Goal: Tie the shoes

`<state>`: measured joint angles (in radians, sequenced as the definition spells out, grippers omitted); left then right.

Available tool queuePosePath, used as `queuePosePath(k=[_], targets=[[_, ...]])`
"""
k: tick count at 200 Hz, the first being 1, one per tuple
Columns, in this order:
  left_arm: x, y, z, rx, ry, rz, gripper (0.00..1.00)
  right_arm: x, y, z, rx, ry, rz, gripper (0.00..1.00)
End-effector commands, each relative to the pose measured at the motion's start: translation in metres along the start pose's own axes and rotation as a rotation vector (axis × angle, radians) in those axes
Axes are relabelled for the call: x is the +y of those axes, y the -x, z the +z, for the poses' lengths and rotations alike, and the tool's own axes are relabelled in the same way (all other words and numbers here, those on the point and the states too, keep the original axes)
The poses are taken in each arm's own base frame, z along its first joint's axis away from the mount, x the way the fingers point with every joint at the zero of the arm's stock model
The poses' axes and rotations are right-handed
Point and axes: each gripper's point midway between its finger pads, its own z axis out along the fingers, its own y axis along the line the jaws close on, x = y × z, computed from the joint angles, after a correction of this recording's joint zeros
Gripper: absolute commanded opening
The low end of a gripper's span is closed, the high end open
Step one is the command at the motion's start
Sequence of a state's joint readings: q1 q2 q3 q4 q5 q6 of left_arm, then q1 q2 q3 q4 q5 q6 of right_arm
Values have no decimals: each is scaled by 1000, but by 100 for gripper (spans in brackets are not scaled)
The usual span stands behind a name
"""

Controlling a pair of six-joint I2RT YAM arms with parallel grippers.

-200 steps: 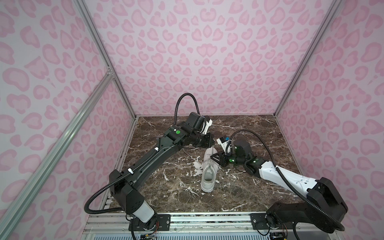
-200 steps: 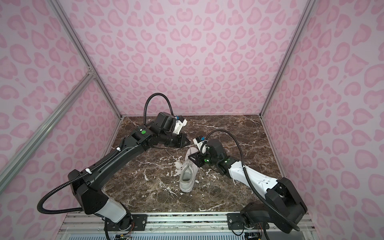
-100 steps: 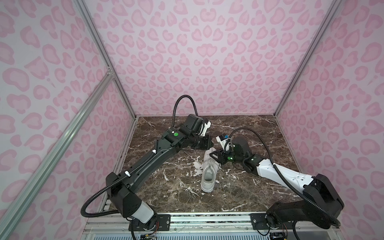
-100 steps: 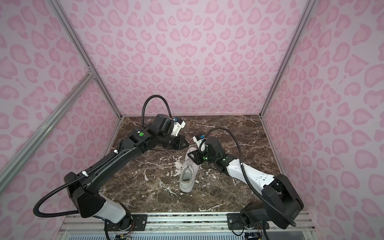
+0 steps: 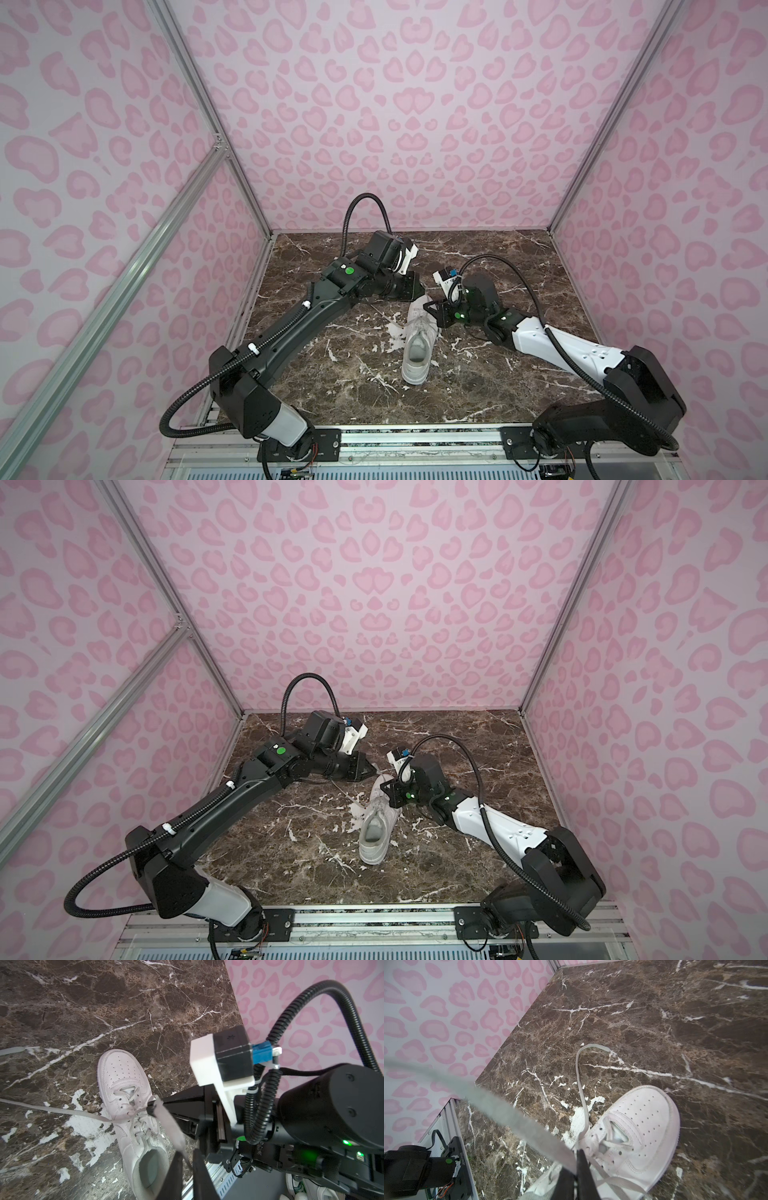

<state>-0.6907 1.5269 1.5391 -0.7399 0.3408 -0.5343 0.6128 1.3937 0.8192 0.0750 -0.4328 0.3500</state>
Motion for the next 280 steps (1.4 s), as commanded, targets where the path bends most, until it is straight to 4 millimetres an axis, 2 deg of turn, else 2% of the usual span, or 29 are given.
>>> queuePosePath(k=[1, 15, 17, 22, 41, 72, 95, 112, 127, 152, 172, 212, 280], targets=[[-2, 9, -8, -43, -24, -5, 26, -4, 1, -4, -13, -22, 16, 5], [6, 13, -11, -57, -7, -14, 35, -5, 0, -6, -18, -32, 19, 5], [7, 13, -11, -58, -3, -16, 40, -6, -1, -7, -18, -35, 22, 5], [12, 14, -12, -61, 9, -20, 44, -6, -1, -8, -20, -35, 23, 5], [40, 16, -14, -77, 88, -49, 50, -9, -3, -11, -21, -46, 31, 5], [110, -1, -1, -9, 297, -98, 51, -13, -9, -12, -11, -58, 45, 5], [148, -11, 10, 44, 448, -67, 51, -13, -8, -12, -13, -62, 45, 5], [169, -16, 21, 111, 520, -42, 51, -14, -7, -12, -10, -65, 43, 4], [177, -20, 35, 166, 522, -47, 51, -15, -8, -11, 1, -70, 44, 4], [175, -32, 63, 227, 438, -95, 50, -16, -8, -11, 0, -70, 51, 4], [183, -44, 78, 258, 433, -141, 50, -17, -6, -11, -4, -69, 54, 4], [219, -41, 79, 251, 626, -150, 44, -16, -7, -13, -1, -69, 62, 4], [237, -43, 102, 292, 672, -183, 44, -15, -10, -16, -9, -63, 78, 4]])
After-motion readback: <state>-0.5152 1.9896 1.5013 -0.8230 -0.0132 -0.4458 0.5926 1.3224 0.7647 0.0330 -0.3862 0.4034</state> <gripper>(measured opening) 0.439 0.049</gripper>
